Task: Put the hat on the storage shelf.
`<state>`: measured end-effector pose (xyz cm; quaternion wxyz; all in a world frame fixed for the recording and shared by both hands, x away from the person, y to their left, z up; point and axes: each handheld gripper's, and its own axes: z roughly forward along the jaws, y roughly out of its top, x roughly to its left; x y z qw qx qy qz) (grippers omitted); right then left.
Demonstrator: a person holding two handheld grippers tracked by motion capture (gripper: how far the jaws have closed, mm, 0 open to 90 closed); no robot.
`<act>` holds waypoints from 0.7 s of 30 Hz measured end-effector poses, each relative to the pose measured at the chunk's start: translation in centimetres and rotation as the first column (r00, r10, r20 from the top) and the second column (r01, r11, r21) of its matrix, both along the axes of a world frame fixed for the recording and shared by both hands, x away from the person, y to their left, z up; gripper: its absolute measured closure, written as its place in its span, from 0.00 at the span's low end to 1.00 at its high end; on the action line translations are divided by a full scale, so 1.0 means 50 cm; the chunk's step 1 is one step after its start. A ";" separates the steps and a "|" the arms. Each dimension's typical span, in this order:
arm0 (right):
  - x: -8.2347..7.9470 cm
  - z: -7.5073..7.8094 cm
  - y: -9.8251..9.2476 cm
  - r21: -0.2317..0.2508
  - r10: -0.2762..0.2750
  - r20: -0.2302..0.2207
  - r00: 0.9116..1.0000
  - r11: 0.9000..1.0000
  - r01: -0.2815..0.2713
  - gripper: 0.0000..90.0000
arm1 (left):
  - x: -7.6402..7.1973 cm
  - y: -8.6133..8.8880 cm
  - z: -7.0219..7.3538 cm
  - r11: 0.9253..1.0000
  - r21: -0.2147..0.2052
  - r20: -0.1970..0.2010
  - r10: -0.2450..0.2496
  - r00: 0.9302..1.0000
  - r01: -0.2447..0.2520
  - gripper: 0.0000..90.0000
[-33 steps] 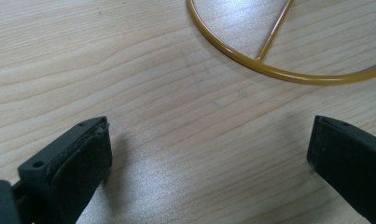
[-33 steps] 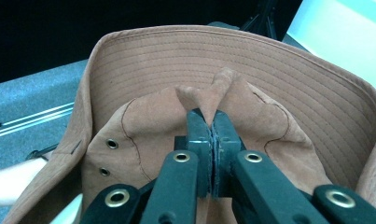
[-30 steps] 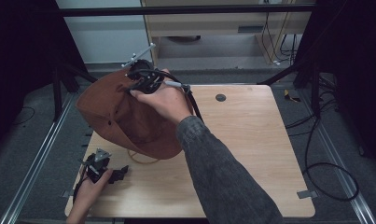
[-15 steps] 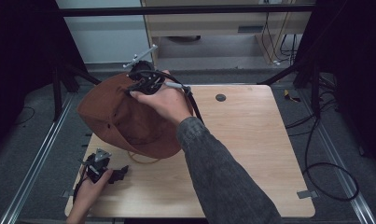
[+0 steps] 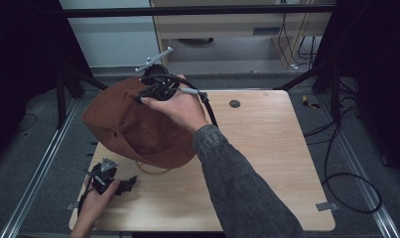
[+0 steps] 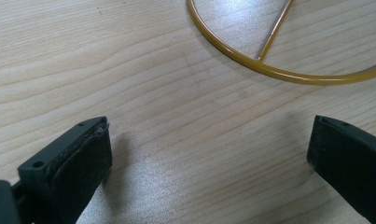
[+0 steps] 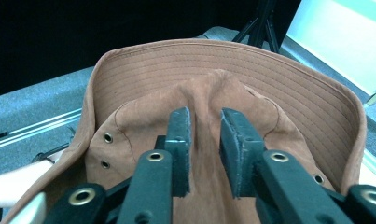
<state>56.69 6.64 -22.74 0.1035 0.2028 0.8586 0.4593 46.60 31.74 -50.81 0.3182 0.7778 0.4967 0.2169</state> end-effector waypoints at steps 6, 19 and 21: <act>-0.013 0.009 -0.025 0.006 -0.008 0.006 1.000 1.000 0.008 0.76 | 0.000 0.000 0.000 1.000 0.001 0.000 0.000 1.000 0.000 0.00; -0.037 0.008 -0.109 0.033 -0.039 0.013 0.999 0.999 0.038 0.74 | 0.000 0.000 0.000 1.000 0.000 0.000 0.000 1.000 0.000 0.00; -0.041 0.006 -0.129 0.034 -0.052 0.018 0.998 0.998 0.052 0.73 | 0.000 0.000 0.000 1.000 0.000 0.000 0.000 1.000 0.000 0.00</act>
